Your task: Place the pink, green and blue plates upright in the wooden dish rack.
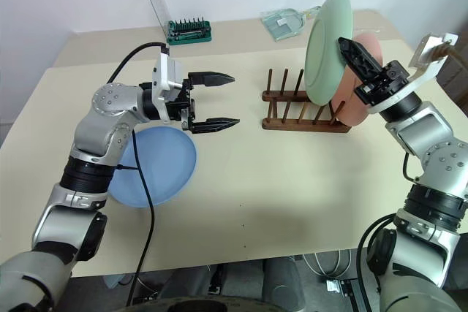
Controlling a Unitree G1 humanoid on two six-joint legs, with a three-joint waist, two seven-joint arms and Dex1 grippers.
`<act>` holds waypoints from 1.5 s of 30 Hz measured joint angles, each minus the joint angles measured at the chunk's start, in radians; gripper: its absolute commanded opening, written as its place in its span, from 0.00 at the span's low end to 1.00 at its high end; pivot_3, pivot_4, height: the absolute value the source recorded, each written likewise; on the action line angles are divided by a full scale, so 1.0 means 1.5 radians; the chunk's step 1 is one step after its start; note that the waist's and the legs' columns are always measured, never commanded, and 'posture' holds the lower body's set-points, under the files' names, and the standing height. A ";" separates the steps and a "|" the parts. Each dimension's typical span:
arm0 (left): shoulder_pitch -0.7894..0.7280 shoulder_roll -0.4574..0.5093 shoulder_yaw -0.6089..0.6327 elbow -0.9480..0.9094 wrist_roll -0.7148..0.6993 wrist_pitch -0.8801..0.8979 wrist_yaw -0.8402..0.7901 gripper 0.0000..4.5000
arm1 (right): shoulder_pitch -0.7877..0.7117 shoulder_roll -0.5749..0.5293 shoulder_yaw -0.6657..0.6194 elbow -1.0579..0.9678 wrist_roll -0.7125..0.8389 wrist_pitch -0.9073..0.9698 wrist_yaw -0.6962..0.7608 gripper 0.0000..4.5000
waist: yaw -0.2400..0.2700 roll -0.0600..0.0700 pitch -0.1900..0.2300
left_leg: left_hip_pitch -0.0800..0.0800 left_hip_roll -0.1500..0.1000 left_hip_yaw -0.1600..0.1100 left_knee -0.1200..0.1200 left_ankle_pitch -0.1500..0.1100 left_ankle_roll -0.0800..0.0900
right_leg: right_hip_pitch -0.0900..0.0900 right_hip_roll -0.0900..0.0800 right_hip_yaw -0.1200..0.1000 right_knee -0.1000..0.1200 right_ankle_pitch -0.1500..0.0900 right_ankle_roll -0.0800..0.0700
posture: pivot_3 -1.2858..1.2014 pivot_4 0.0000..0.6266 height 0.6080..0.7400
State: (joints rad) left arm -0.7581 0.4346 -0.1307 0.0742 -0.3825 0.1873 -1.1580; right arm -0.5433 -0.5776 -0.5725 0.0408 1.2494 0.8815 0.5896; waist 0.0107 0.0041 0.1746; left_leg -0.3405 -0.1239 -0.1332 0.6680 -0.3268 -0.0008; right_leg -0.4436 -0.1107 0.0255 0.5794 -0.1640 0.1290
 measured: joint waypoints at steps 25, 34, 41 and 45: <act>0.000 0.007 0.000 -0.003 0.000 0.002 -0.008 1.00 | 0.031 -0.011 0.041 -0.015 -0.110 -0.090 0.034 1.00 | 0.000 0.000 0.000 | 0.000 0.000 0.000 0.000 0.000 0.000 | 0.000 0.000 0.000 0.000 0.000 0.000 | 0.52 0.24 1.00; 0.000 0.006 0.000 -0.003 0.000 0.002 -0.008 1.00 | 0.016 -0.032 0.060 -0.044 -0.198 -0.207 0.069 1.00 | -0.001 0.000 0.000 | 0.000 0.000 0.000 0.000 0.000 0.000 | 0.000 0.000 0.000 0.000 0.000 0.000 | 0.52 0.24 1.00; -0.012 0.039 -0.001 -0.003 -0.019 0.079 -0.014 1.00 | 0.043 -0.081 0.068 -0.129 -0.182 -0.208 0.135 1.00 | 0.001 0.000 0.000 | 0.000 0.000 0.000 0.000 0.000 0.000 | 0.000 0.001 0.000 0.000 0.000 0.000 | 0.52 0.24 1.00; -0.094 0.147 0.002 0.025 0.005 0.182 -0.006 1.00 | 0.160 -0.137 0.102 -0.244 -0.155 -0.162 0.248 1.00 | -0.001 -0.002 0.001 | 0.000 0.000 0.000 0.000 -0.001 0.002 | 0.001 0.001 0.000 0.000 0.000 0.000 | 0.52 0.24 1.00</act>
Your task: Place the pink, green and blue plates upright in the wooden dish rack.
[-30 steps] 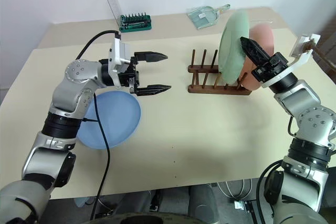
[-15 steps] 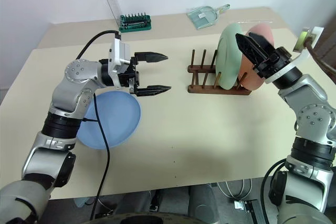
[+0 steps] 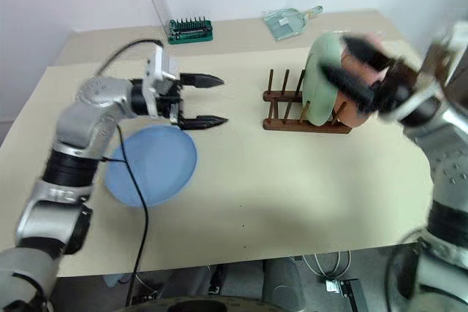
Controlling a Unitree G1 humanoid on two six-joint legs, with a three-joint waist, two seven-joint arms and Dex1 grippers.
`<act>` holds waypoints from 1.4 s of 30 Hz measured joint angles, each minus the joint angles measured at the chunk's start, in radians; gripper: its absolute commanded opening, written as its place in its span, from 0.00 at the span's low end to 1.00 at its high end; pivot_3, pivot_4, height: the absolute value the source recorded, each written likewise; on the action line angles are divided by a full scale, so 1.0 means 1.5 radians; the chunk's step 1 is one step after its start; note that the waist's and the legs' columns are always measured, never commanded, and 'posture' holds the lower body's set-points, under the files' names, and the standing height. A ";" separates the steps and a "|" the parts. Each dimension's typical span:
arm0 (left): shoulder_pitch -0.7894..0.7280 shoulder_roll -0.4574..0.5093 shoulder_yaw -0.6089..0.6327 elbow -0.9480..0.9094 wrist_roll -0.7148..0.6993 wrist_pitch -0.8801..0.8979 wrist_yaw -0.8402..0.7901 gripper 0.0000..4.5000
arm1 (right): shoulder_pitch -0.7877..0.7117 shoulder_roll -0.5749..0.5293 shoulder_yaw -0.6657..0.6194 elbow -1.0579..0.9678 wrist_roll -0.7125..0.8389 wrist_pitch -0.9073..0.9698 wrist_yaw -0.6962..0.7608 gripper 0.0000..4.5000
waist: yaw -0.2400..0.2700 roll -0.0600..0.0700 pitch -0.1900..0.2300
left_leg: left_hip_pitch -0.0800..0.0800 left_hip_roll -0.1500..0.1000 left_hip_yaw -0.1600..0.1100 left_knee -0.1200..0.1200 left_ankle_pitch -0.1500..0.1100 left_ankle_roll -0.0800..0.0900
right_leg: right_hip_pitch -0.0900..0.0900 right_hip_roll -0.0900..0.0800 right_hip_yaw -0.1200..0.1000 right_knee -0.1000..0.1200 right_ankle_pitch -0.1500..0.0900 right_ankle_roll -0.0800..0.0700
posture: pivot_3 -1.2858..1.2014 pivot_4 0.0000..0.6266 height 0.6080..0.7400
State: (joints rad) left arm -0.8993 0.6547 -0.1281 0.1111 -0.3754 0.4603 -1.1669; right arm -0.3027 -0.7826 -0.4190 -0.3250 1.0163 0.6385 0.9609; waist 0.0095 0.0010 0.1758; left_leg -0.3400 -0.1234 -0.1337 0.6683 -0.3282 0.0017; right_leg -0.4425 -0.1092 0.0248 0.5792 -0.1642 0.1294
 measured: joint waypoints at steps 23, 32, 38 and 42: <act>-0.123 0.266 -0.258 0.355 0.210 0.399 -0.205 1.00 | -0.013 0.050 0.093 -0.026 -0.035 -0.056 0.048 1.00 | -0.005 -0.005 0.001 | 0.000 0.000 -0.001 0.000 0.001 -0.002 | -0.001 0.001 0.000 0.001 0.000 0.000 | 0.52 0.24 1.00; -0.148 0.203 -0.400 0.500 0.314 0.352 -0.288 1.00 | 0.002 0.050 0.089 -0.029 -0.026 -0.042 0.031 1.00 | -0.012 -0.006 0.002 | -0.001 0.000 -0.001 0.000 0.001 -0.001 | -0.001 0.001 0.000 0.001 0.000 0.000 | 0.52 0.24 1.00; -0.150 0.166 -0.411 0.487 0.309 0.349 -0.287 1.00 | 0.004 0.046 0.079 -0.032 -0.018 -0.036 0.021 1.00 | -0.014 -0.005 0.001 | -0.001 0.000 -0.001 0.000 0.000 0.000 | -0.001 0.001 0.000 0.001 0.000 0.000 | 0.52 0.24 1.00; -0.139 0.160 -0.393 0.474 0.327 0.341 -0.276 1.00 | 0.013 0.044 0.075 -0.033 -0.016 -0.035 0.015 1.00 | -0.013 -0.004 0.001 | 0.000 0.000 -0.001 0.000 0.000 0.001 | -0.001 0.001 0.000 0.002 0.000 0.000 | 0.52 0.24 1.00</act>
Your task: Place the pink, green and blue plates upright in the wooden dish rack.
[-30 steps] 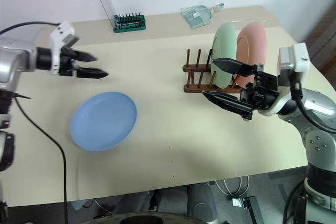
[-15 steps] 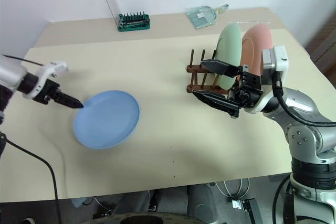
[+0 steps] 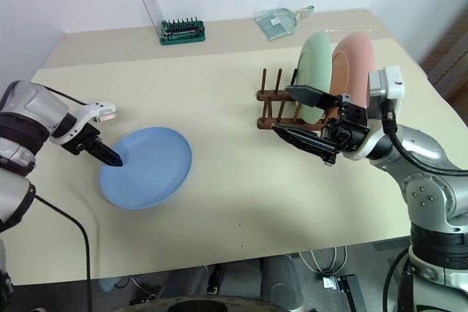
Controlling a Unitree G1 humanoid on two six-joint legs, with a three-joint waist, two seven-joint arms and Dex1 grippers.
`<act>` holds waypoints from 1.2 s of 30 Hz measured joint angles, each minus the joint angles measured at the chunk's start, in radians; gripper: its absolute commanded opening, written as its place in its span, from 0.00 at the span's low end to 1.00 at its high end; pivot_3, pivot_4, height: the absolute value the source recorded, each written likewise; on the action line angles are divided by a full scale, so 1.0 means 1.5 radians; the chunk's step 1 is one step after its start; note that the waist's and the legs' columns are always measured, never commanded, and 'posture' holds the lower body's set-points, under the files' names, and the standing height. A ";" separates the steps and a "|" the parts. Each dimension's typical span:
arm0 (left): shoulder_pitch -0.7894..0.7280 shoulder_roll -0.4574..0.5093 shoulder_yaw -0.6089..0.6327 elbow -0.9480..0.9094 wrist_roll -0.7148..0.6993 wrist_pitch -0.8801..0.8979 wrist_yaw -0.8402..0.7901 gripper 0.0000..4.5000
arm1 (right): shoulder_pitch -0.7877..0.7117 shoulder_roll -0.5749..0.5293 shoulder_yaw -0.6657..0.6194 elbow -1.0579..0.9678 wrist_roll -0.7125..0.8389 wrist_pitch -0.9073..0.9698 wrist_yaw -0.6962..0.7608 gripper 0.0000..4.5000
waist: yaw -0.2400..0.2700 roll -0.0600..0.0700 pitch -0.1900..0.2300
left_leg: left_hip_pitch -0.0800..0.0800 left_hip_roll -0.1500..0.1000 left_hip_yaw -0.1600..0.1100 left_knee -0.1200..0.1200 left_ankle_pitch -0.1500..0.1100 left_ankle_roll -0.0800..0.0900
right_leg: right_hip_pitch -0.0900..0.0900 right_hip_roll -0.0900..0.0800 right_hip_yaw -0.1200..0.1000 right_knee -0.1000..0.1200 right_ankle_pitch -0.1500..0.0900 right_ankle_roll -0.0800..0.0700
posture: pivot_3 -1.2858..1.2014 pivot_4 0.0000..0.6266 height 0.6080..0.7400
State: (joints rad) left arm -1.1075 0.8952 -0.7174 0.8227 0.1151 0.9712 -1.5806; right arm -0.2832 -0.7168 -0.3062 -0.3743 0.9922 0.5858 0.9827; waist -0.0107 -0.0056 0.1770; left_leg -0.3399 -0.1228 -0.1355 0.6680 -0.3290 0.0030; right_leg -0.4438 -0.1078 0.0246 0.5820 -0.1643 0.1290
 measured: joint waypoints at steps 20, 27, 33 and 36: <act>-0.033 -0.081 0.095 0.057 -0.034 0.208 0.017 0.02 | 0.000 -0.001 -0.008 -0.010 -0.018 -0.010 -0.011 1.00 | 0.005 0.000 -0.001 | -0.001 -0.001 -0.001 0.003 0.000 0.000 | 0.001 0.000 -0.001 0.001 0.000 0.000 | 0.52 0.24 1.00; -0.208 -0.093 0.312 0.195 -0.120 0.250 0.167 0.02 | -0.071 0.016 -0.001 -0.013 -0.028 -0.028 -0.052 1.00 | -0.007 -0.002 0.001 | -0.011 0.000 0.000 0.010 0.000 -0.002 | -0.010 0.000 -0.001 0.004 0.001 0.000 | 0.52 0.24 1.00; -0.271 -0.173 0.752 0.244 -0.297 0.129 0.711 0.02 | -0.235 0.025 0.142 0.042 -0.341 -0.266 -0.088 1.00 | 0.005 -0.002 0.000 | -0.011 -0.001 0.001 0.010 0.001 -0.006 | -0.012 -0.003 -0.002 0.009 0.001 0.000 | 0.52 0.24 1.00; -0.258 -0.260 0.820 0.161 -0.346 0.156 0.815 0.02 | -0.281 0.033 0.208 0.075 -0.459 -0.378 -0.087 1.00 | 0.013 -0.003 0.000 | -0.012 -0.003 0.001 0.011 0.001 -0.005 | -0.012 -0.004 -0.003 0.009 0.001 0.000 | 0.52 0.24 1.00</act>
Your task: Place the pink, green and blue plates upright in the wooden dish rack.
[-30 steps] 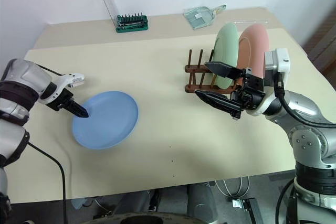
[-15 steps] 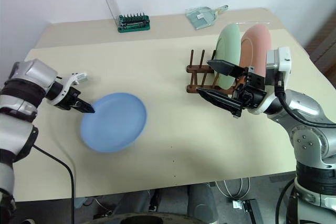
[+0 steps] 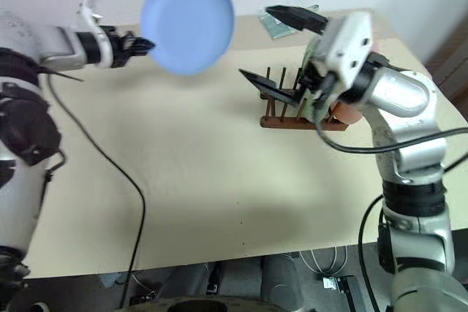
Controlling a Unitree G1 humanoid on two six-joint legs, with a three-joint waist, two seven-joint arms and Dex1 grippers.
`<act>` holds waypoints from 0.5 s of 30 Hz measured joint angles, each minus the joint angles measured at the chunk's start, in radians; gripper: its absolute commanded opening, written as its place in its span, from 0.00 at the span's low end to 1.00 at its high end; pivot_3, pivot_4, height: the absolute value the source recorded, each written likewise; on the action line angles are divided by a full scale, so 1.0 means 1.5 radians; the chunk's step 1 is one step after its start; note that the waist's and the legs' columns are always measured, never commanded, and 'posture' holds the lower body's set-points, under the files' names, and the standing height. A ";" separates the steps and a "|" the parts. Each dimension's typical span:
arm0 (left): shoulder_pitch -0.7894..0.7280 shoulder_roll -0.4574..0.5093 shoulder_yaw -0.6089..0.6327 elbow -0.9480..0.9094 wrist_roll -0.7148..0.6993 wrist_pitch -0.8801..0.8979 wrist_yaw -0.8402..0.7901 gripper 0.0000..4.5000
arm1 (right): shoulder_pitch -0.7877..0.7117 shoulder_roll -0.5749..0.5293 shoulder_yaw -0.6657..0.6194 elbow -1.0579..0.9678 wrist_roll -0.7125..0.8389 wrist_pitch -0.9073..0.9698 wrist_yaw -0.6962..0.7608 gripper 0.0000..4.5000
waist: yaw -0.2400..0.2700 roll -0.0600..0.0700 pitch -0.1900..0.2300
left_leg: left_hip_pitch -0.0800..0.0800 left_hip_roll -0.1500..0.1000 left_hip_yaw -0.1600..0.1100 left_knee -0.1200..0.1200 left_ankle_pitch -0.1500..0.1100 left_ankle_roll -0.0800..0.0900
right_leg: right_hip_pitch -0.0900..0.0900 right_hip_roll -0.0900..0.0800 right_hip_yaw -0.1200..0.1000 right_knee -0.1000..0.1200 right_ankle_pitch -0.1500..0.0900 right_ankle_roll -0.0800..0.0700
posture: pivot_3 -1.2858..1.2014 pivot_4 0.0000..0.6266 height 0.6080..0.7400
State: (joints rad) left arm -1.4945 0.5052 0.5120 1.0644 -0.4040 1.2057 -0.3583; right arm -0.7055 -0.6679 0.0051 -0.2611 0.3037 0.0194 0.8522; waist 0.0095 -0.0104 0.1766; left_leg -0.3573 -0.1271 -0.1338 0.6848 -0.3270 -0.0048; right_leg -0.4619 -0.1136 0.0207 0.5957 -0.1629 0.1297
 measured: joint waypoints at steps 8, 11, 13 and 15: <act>0.068 -0.209 0.261 -0.303 -0.142 0.020 0.311 0.02 | -0.094 -0.084 0.106 0.155 -0.368 -0.330 -0.055 1.00 | -0.012 0.000 0.000 | 0.000 0.001 0.001 -0.002 0.000 0.000 | -0.002 0.000 0.000 0.000 0.000 0.000 | 0.52 0.24 1.00; 0.074 -0.262 0.284 -0.404 -0.180 0.052 0.377 0.02 | -0.098 -0.087 0.121 0.205 -0.424 -0.385 -0.085 1.00 | -0.015 0.000 0.000 | 0.000 0.001 0.002 -0.001 0.000 0.000 | -0.001 0.000 0.001 0.000 0.000 0.000 | 0.52 0.24 1.00; 0.084 -0.292 0.283 -0.466 -0.204 0.086 0.406 0.02 | -0.117 -0.091 0.127 0.259 -0.477 -0.409 -0.117 1.00 | -0.015 0.000 0.000 | 0.001 0.001 0.002 -0.001 0.000 0.000 | -0.001 0.000 0.001 0.000 0.000 -0.001 | 0.52 0.24 1.00; 0.106 -0.315 0.282 -0.510 -0.220 0.114 0.426 0.02 | -0.141 -0.094 0.126 0.292 -0.512 -0.429 -0.149 1.00 | -0.015 0.000 0.000 | 0.001 0.001 0.002 -0.001 0.000 0.000 | -0.001 0.000 0.001 0.000 0.000 -0.001 | 0.52 0.24 1.00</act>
State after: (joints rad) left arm -1.3358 0.0323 0.9351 0.2986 -0.7334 1.3764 0.2814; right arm -0.9167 -0.8096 0.1943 0.1767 -0.4646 -0.6236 0.6282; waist -0.0126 -0.0107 0.1765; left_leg -0.3553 -0.1255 -0.1306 0.6828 -0.3268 -0.0055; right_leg -0.4629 -0.1129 0.0221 0.5953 -0.1622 0.1289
